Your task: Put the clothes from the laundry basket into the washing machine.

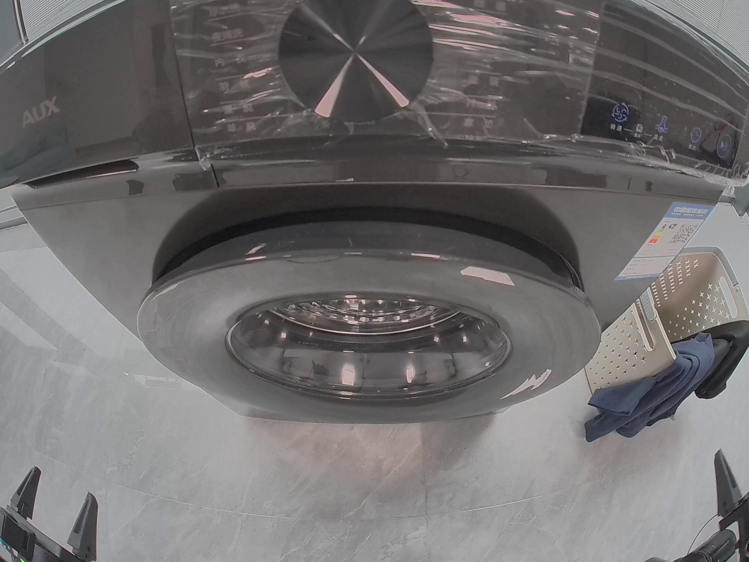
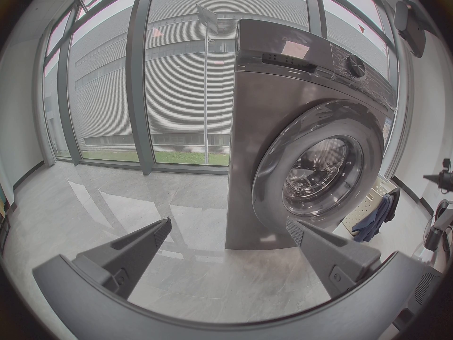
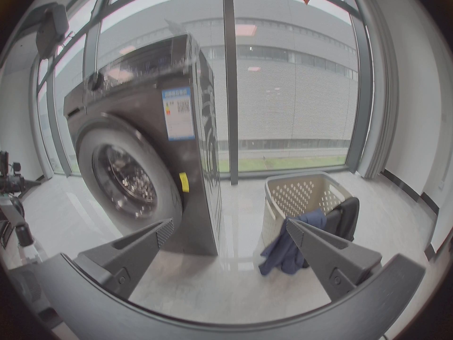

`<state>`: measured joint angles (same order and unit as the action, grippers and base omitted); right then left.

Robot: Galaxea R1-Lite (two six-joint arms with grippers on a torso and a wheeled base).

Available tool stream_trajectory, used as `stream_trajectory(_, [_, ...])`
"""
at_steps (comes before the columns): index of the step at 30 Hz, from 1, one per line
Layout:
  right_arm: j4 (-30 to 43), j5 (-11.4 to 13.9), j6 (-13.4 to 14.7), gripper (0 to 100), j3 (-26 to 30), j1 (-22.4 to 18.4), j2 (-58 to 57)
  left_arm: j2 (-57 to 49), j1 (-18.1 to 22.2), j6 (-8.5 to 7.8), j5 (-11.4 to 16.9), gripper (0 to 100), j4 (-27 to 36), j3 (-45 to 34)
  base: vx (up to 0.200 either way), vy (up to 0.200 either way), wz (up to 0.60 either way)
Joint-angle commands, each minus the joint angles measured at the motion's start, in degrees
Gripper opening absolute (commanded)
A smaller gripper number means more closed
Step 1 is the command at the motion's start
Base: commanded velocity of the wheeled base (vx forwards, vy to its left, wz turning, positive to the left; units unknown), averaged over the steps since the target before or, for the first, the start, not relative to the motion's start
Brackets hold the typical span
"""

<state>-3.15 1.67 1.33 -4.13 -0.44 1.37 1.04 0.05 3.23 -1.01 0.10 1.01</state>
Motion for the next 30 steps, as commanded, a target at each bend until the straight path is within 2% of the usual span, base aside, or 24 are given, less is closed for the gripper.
stream_trajectory(1, [-2.39, 2.37, 2.89, 100, -8.61, 0.53, 11.55, -0.77, 0.04, 0.02, -0.04, 100, -0.01, -0.92, 0.0, 0.0, 0.0])
stream_trajectory(3, [-3.27, 4.75, 4.74, 100, -6.68, 2.11, 17.79, -0.77, 0.04, 0.02, -0.04, 100, -0.01, -0.92, 0.0, 0.0, 0.0])
stream_trajectory(5, [-6.0, 5.71, 6.14, 100, -5.54, 3.69, 25.62, -0.77, 0.04, 0.02, -0.04, 100, -0.01, -0.92, 0.0, 0.0, 0.0])
stream_trajectory(7, [-10.13, 5.98, 6.49, 100, -5.36, 5.1, 31.59, -0.77, 0.04, 0.02, -0.04, 100, -0.01, -0.92, 0.0, 0.0, 0.0])
stream_trajectory(13, [-28.76, 5.54, 6.76, 100, -5.62, 16.0, 51.37, -0.77, 0.04, 0.02, -0.04, 100, -0.01, -0.92, 0.0, 0.0, 0.0])
stream_trajectory(14, [-29.37, 5.36, 6.76, 100, -5.71, 16.52, 52.16, -0.77, 0.04, 0.02, -0.04, 100, -0.01, -0.92, 0.0, 0.0, 0.0])
stream_trajectory(16, [-32.8, 3.87, 6.67, 100, -6.33, 19.51, 57.7, -0.77, 0.04, 0.02, -0.04, 100, -0.01, -0.92, 0.0, 0.0, 0.0])
stream_trajectory(18, [-34.21, 0.26, 6.67, 100, -7.29, 21.36, 61.39, -0.77, 0.04, 0.02, -0.04, 100, -0.01, -0.92, 0.0, 0.0, 0.0])
stream_trajectory(21, [-34.74, -3.25, 7.72, 100, -9.23, 24.87, 64.11, -0.77, 0.04, 0.02, -0.04, 100, -0.01, -0.92, 0.0, 0.0, 0.0])
stream_trajectory(24, [-34.3, -4.22, 9.57, 100, -11.16, 27.95, 65.08, -0.77, 0.04, 0.11, 0.05, 100, -0.01, -0.92, 0.0, 0.0, 0.0])
stream_trajectory(30, [-34.82, -3.78, 10.18, 100, -14.68, 30.15, 68.77, -0.77, 0.04, 0.02, -0.04, 100, -0.01, -0.92, 0.0, 0.0, 0.0])
